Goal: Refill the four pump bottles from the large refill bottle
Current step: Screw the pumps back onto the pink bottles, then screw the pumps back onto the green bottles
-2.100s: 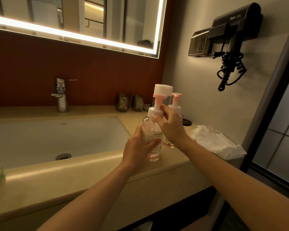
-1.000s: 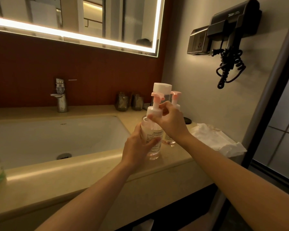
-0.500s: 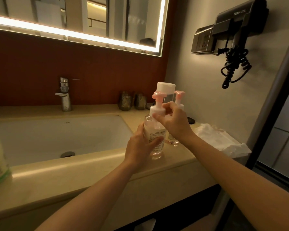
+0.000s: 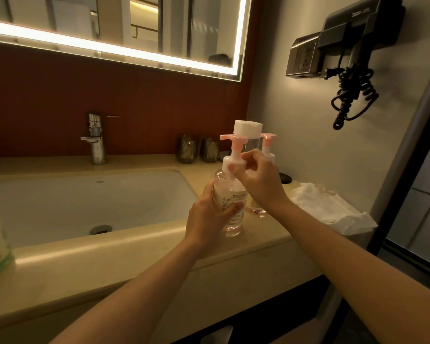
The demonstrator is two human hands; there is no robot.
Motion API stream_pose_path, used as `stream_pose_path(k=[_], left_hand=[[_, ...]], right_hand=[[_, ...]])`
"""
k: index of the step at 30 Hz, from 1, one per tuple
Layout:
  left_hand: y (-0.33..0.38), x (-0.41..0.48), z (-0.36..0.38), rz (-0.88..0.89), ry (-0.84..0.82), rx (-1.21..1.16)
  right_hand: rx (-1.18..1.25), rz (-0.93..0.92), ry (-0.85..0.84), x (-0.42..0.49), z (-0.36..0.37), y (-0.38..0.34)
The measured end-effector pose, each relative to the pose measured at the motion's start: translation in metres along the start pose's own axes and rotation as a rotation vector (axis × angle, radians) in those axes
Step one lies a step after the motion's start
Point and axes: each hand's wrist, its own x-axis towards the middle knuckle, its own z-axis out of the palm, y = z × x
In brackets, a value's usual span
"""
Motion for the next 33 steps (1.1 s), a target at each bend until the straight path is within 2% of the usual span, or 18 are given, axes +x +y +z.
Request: stream_pose_path(k=[3,8,11,13,17,26,29,31,33], left_hand=[[0.002,-0.001,0.001,0.000,-0.001,-0.001],[0.001,0.000,0.001,0.002,0.007,-0.001],[-0.001,0.001,-0.001,0.009,0.014,0.010],[-0.001,0.001,-0.001,0.006,0.016,0.016],[-0.003,0.002,0.001,0.006,0.008,0.007],[-0.006,0.009,0.006,-0.008,0.010,0.045],[-0.003,0.012,0.005,-0.049,-0.030,0.037],[-0.004,0.013,-0.005,-0.068,-0.026,0.078],[-0.005,0.013,-0.025,-0.076,0.001,0.126]], right_hand=[[-0.100,0.019,0.082,0.004,0.006,0.001],[-0.260,0.022,0.086,0.005,0.001,-0.004],[-0.043,0.039,-0.075,0.009,-0.006,-0.009],[-0.035,0.023,-0.191,0.006,-0.009,-0.013],[-0.104,0.026,-0.038,0.006,-0.002,-0.010],[-0.248,0.028,0.048,0.006,0.007,-0.002],[-0.196,0.040,0.186,0.000,0.004,-0.005],[-0.129,-0.023,0.278,-0.006,0.004,-0.013],[-0.054,-0.106,0.267,-0.010,0.007,-0.030]])
